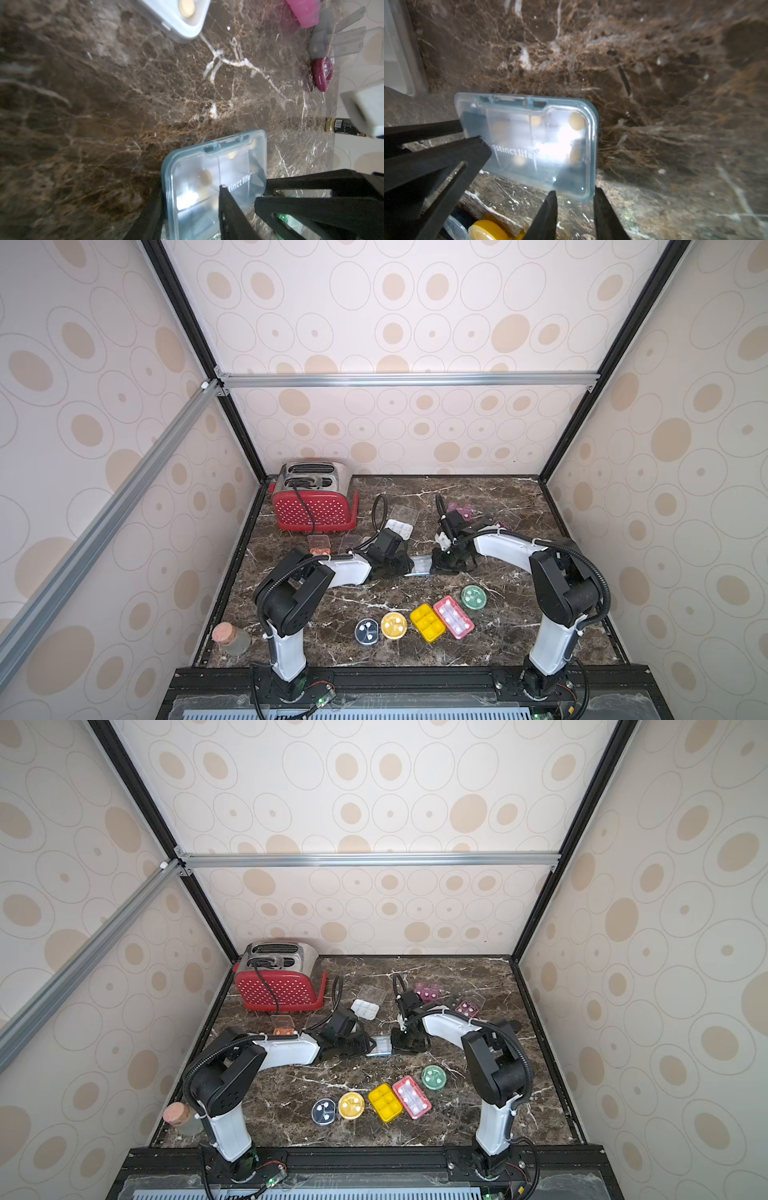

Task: Close pillboxes
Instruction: Close the lid on the pillbox.

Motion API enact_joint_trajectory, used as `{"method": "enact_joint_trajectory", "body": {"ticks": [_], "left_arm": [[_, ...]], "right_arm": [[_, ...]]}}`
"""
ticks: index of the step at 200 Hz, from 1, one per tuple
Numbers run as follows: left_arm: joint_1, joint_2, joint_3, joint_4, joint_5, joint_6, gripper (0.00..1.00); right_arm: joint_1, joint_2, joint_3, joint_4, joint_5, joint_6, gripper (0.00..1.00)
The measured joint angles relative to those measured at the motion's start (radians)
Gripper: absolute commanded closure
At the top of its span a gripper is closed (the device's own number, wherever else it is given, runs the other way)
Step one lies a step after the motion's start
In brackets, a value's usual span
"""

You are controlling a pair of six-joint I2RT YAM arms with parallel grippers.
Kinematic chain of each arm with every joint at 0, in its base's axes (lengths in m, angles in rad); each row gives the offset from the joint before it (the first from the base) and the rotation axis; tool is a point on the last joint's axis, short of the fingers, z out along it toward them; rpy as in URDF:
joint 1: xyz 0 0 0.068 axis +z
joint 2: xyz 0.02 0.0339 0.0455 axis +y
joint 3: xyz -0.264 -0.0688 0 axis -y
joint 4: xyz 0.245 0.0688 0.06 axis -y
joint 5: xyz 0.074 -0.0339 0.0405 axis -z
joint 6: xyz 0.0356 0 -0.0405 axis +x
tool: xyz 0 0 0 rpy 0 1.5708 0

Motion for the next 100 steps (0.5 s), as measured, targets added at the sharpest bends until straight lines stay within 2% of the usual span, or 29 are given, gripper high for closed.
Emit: {"method": "enact_joint_trajectory", "body": {"ticks": [19, 55, 100], "left_arm": [[0.0, 0.0, -0.009, 0.02, -0.004, -0.003, 0.59], [-0.003, -0.006, -0.02, 0.048, -0.003, 0.0, 0.45], [-0.012, -0.063, -0.028, -0.04, -0.008, 0.023, 0.28]], "right_arm": [[0.0, -0.006, -0.013, 0.015, -0.004, 0.014, 0.69], [0.011, -0.01, -0.022, 0.023, -0.004, 0.024, 0.63], [0.029, -0.024, -0.012, -0.013, 0.034, 0.01, 0.45]]}}
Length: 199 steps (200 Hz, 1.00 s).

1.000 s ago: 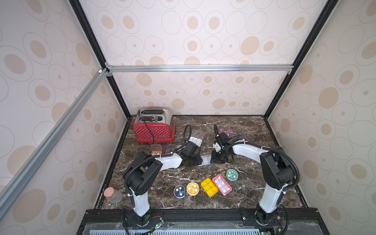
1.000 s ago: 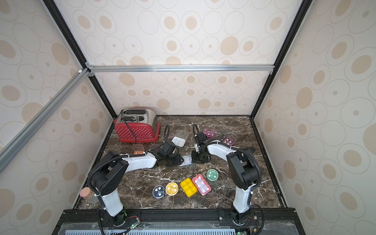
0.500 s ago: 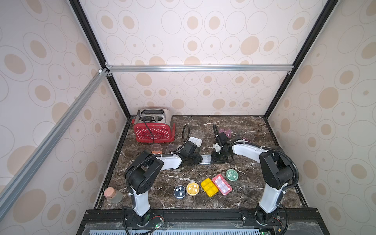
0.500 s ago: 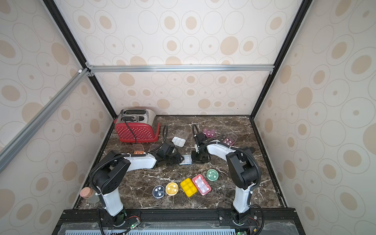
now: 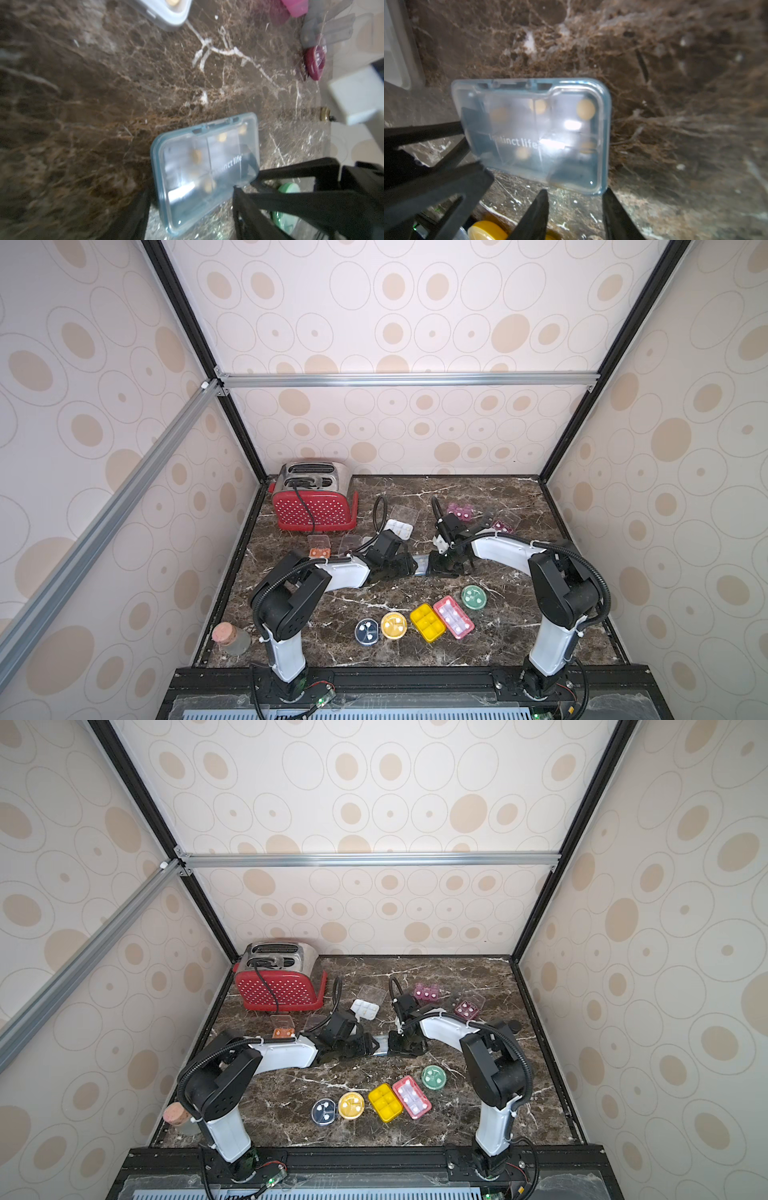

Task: Close pillboxes
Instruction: Close the lid on the pillbox, then pick up the pillbox at the center of the board.

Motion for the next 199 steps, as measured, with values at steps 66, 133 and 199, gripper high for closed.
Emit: {"method": "enact_joint_trajectory", "body": {"ticks": [66, 133, 199], "left_arm": [[0.0, -0.18, 0.055, -0.235, -0.029, 0.1, 0.15], [0.002, -0.429, -0.171, -0.226, -0.077, 0.113, 0.12], [0.025, -0.623, -0.266, -0.291, -0.161, 0.135, 0.17]], "right_arm": [[0.048, -0.123, 0.068, -0.068, 0.156, -0.148, 0.12], [0.193, -0.034, 0.178, -0.105, 0.375, -0.64, 0.09], [0.164, 0.117, 0.382, -0.242, 0.319, -1.042, 0.06]]}}
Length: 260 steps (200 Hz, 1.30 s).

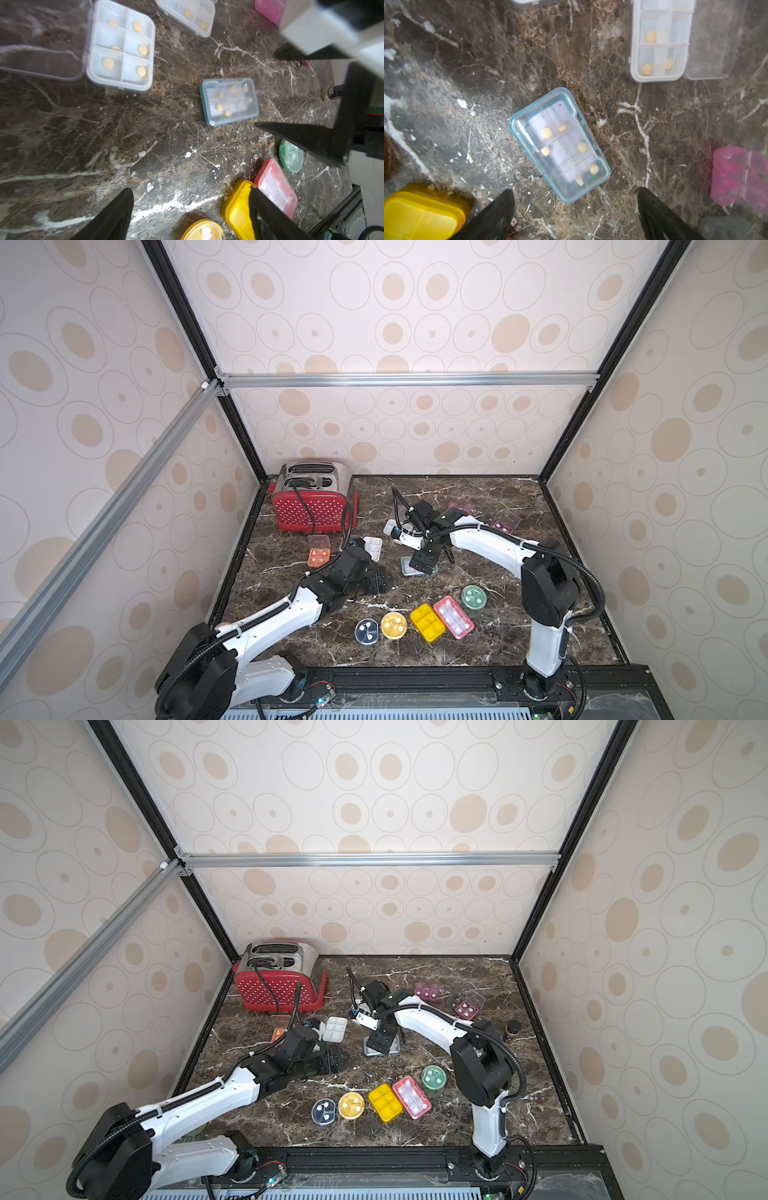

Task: Close pillboxes
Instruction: Pick up the pillbox at the center of the board.

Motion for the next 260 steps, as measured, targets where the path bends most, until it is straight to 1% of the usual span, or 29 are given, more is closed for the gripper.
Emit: {"method": "enact_joint_trajectory", "body": {"ticks": [31, 66, 101, 120, 139, 151, 157, 164, 166, 167, 172, 176, 213, 260], "left_arm": [[0.039, -0.06, -0.003, -0.019, -0.016, 0.006, 0.23], [0.075, -0.07, -0.005, -0.074, -0.02, 0.015, 0.28], [0.082, -0.07, -0.005, -0.113, -0.021, 0.024, 0.34], [0.083, -0.063, 0.0, -0.116, -0.021, 0.024, 0.35], [0.083, -0.026, 0.027, -0.128, -0.018, 0.025, 0.36], [0.083, 0.004, 0.052, -0.132, -0.016, 0.028, 0.36], [0.083, 0.017, 0.066, -0.137, -0.014, 0.031, 0.36], [0.083, 0.031, 0.08, -0.14, -0.013, 0.032, 0.36], [0.083, 0.034, 0.084, -0.142, -0.011, 0.033, 0.36], [0.083, 0.035, 0.087, -0.143, -0.011, 0.034, 0.36], [0.083, 0.042, 0.094, -0.145, -0.01, 0.035, 0.36], [0.083, 0.047, 0.099, -0.146, -0.01, 0.036, 0.36], [0.083, 0.056, 0.104, -0.159, -0.011, 0.041, 0.37], [0.083, 0.058, 0.078, -0.164, -0.015, 0.04, 0.37]], "right_arm": [[-0.015, 0.072, 0.053, -0.045, -0.017, -0.099, 0.06], [-0.029, 0.131, 0.076, -0.068, -0.042, -0.167, 0.05], [-0.039, 0.166, 0.083, -0.057, -0.08, -0.188, 0.07], [-0.041, 0.2, 0.096, -0.056, -0.093, -0.193, 0.09], [-0.045, 0.213, 0.09, -0.04, -0.111, -0.187, 0.1], [-0.049, 0.211, 0.076, -0.016, -0.121, -0.177, 0.14], [-0.051, 0.211, 0.069, -0.005, -0.13, -0.171, 0.2], [-0.054, 0.209, 0.063, 0.001, -0.139, -0.164, 0.31], [-0.055, 0.207, 0.06, 0.003, -0.139, -0.157, 0.38], [-0.055, 0.206, 0.059, 0.005, -0.14, -0.151, 0.38], [-0.055, 0.203, 0.052, 0.014, -0.143, -0.151, 0.5], [-0.056, 0.2, 0.047, 0.021, -0.144, -0.143, 0.53], [-0.058, 0.174, 0.005, 0.068, -0.138, -0.097, 0.54], [-0.057, 0.136, -0.045, 0.112, -0.075, 0.002, 0.61]]}}
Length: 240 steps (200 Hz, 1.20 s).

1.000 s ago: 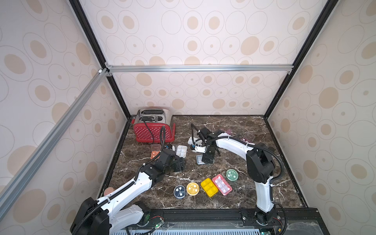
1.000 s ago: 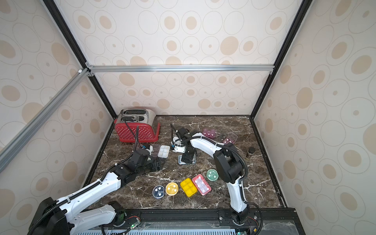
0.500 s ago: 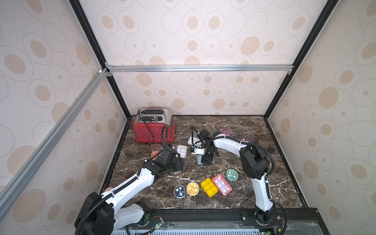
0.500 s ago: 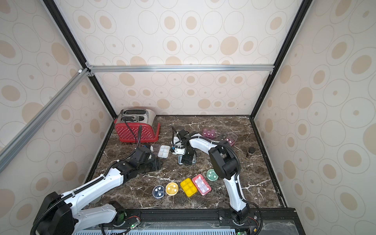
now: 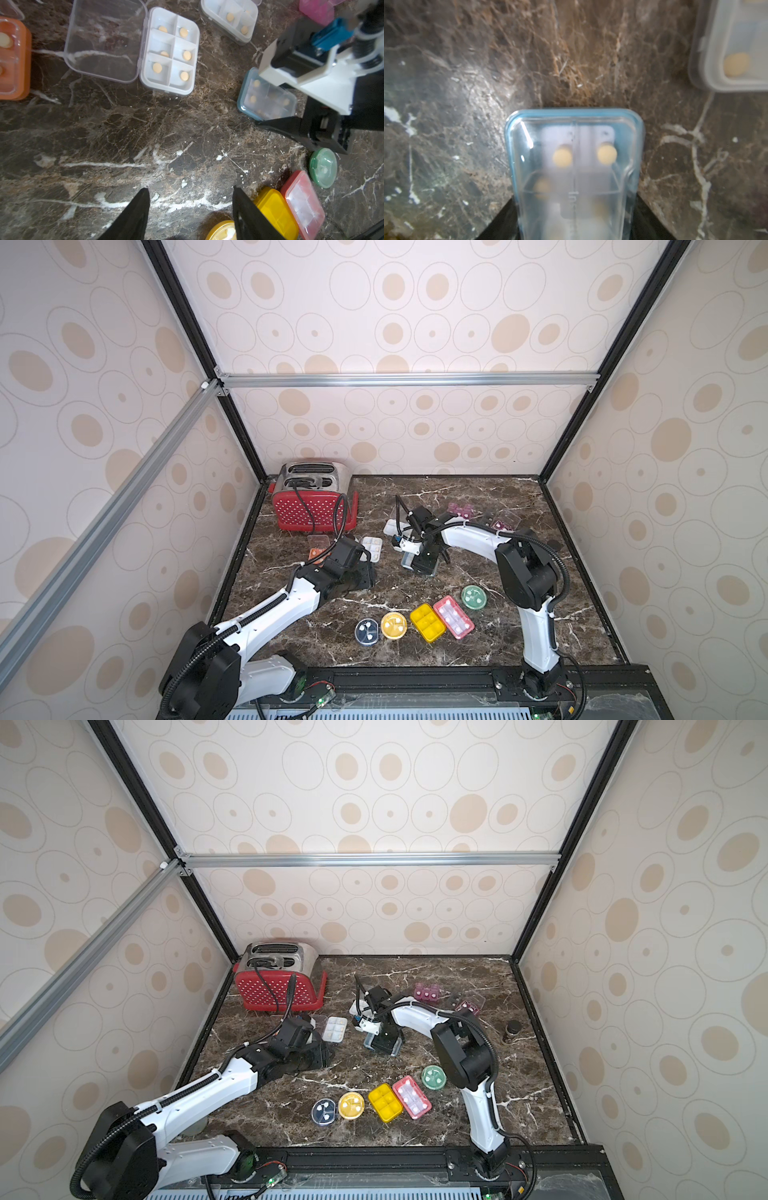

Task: Close pillboxes
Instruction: Pick up the pillbox at the center of the board, then place the pillbox at the center of the board.

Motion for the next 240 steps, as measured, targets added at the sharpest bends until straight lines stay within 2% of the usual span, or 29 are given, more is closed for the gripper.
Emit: {"method": "enact_joint_trajectory", "body": {"ticks": [41, 71, 98, 110, 119, 144, 177, 201, 240], "left_arm": [[0.001, 0.042, 0.032, -0.029, -0.001, 0.02, 0.38], [0.003, 0.127, 0.125, -0.05, 0.013, 0.054, 0.41], [0.006, 0.223, 0.224, -0.052, 0.058, 0.087, 0.42], [0.006, 0.266, 0.269, -0.055, 0.078, 0.1, 0.42], [0.006, 0.296, 0.302, -0.06, 0.092, 0.11, 0.42], [0.011, 0.339, 0.357, -0.062, 0.134, 0.141, 0.42], [0.045, 0.363, 0.386, -0.067, 0.19, 0.169, 0.43], [0.074, 0.366, 0.386, -0.078, 0.217, 0.174, 0.43], [0.085, 0.357, 0.385, -0.089, 0.229, 0.181, 0.44]], "right_arm": [[-0.054, -0.045, -0.027, -0.028, 0.072, 0.141, 0.65], [-0.125, -0.169, -0.08, -0.121, 0.179, 0.306, 0.63], [-0.146, -0.295, -0.158, -0.194, 0.262, 0.446, 0.63], [-0.17, -0.339, -0.205, -0.223, 0.256, 0.507, 0.65], [-0.204, -0.367, -0.248, -0.236, 0.243, 0.555, 0.69], [-0.293, -0.425, -0.349, -0.284, 0.214, 0.683, 0.7], [-0.293, -0.466, -0.404, -0.309, 0.198, 0.811, 0.66], [-0.308, -0.47, -0.438, -0.296, 0.196, 0.858, 0.65], [-0.328, -0.498, -0.499, -0.238, 0.203, 0.86, 0.61]]}}
